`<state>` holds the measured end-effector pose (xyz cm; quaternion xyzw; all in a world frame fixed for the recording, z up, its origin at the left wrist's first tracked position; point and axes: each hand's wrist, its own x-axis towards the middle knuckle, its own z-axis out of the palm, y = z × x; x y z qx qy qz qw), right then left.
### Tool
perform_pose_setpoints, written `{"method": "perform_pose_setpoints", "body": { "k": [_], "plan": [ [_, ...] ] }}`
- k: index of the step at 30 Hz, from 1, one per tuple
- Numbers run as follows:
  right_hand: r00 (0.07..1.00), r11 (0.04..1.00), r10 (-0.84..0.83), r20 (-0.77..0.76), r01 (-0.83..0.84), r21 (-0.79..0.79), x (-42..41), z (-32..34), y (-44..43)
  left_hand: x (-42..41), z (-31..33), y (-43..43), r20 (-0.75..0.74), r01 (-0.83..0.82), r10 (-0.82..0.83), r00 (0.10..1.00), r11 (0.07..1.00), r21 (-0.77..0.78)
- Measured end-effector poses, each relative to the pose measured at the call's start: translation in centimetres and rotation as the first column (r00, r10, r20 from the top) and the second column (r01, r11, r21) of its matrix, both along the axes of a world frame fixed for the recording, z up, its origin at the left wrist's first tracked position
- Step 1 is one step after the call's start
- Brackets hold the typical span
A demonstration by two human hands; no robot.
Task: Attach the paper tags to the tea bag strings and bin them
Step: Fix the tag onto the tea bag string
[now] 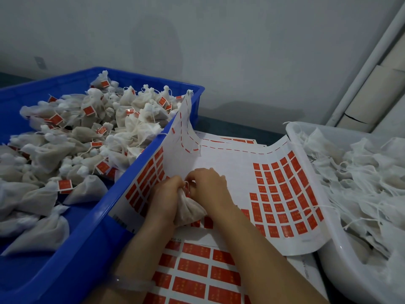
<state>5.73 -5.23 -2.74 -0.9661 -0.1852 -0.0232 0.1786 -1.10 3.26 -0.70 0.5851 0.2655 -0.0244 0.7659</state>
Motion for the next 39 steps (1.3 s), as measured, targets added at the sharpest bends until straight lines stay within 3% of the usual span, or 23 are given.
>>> {"method": "perform_pose_setpoints", "body": {
  "k": [8,13,18,25,30,34,39],
  "plan": [
    [0.998,0.998,0.061,-0.015,-0.061,-0.02,-0.4,0.6,-0.5,0.1,0.3,0.1,-0.024,0.043,-0.043,0.999,0.999,-0.007],
    [0.999,0.975,0.041,0.006,-0.039,-0.218,-0.2,-0.4,0.2,0.1,0.2,0.1,-0.033,0.047,-0.048,0.998,0.998,-0.037],
    [0.999,0.975,0.047,0.014,-0.043,-0.216,-0.1,-0.6,0.2,0.4,0.1,0.1,-0.027,0.028,-0.028,0.999,1.0,0.004],
    [0.987,0.987,0.16,0.027,-0.161,0.029,-0.9,0.2,-2.2,0.1,-0.1,-0.1,-0.015,-0.047,0.046,0.999,0.998,-0.043],
    [0.995,0.949,0.036,0.093,-0.063,0.31,-2.2,1.0,-5.0,-0.1,0.1,-0.1,0.001,-0.058,0.058,0.998,0.998,0.037],
    [0.992,0.794,-0.124,-0.039,0.123,0.596,-3.5,2.2,-7.2,-0.3,0.3,-0.4,0.042,-0.045,0.042,0.998,0.995,0.085],
    [0.963,0.542,-0.176,-0.204,0.268,0.796,-6.1,2.2,-8.5,-1.0,0.5,-1.4,0.263,0.091,-0.123,0.957,0.988,0.128]
  ]
}}
